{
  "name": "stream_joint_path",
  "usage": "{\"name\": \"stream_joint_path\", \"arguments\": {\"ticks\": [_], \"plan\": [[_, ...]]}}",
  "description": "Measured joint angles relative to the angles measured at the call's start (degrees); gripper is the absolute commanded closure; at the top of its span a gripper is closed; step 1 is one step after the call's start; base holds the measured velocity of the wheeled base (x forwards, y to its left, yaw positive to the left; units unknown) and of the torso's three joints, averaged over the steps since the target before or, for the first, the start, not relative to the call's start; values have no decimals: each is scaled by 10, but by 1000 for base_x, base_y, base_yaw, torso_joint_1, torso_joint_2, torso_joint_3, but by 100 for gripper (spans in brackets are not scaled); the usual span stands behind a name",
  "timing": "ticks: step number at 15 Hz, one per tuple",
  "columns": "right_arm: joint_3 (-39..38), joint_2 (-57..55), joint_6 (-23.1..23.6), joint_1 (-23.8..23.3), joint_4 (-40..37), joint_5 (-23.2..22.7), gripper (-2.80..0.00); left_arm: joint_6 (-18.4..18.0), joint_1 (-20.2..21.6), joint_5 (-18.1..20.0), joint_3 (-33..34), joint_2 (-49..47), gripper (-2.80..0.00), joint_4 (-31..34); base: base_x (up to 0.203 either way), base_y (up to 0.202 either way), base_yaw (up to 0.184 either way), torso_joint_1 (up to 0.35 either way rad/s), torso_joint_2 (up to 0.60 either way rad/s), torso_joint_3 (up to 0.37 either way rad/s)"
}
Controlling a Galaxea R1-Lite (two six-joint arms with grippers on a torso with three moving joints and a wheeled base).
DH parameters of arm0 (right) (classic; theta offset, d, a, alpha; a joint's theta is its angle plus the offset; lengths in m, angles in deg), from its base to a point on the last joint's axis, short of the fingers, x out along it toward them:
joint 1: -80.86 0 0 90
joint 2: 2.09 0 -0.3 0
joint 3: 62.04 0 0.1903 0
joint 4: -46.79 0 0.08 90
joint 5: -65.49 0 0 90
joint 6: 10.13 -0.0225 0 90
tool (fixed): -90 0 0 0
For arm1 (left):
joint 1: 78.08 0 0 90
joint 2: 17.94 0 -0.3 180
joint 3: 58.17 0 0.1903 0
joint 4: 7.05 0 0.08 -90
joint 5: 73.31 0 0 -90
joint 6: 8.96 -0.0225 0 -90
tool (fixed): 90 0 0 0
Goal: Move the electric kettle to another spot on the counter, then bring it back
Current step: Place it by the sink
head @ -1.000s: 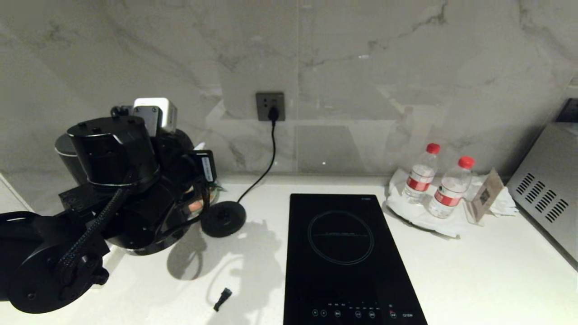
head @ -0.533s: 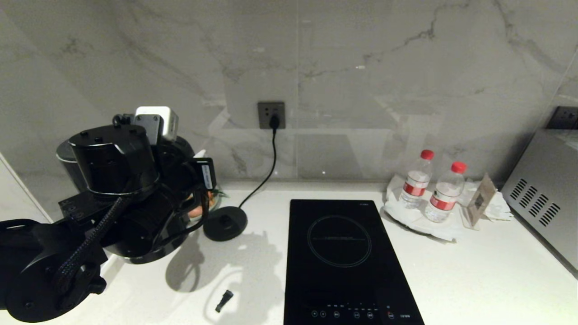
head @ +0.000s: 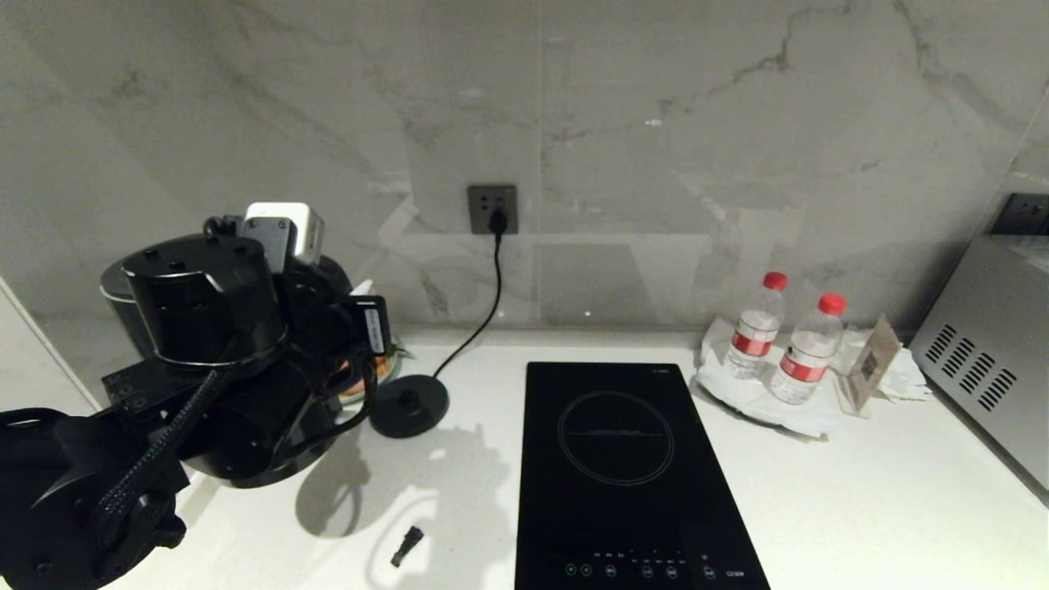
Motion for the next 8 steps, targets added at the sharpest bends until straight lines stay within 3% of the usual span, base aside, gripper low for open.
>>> {"name": "stream_joint_path", "arguments": {"ticks": [8], "plan": [[0, 0, 0, 0, 0, 0, 0, 0, 2, 2, 117, 105, 0, 2, 0, 0, 0, 0, 0, 0]]}}
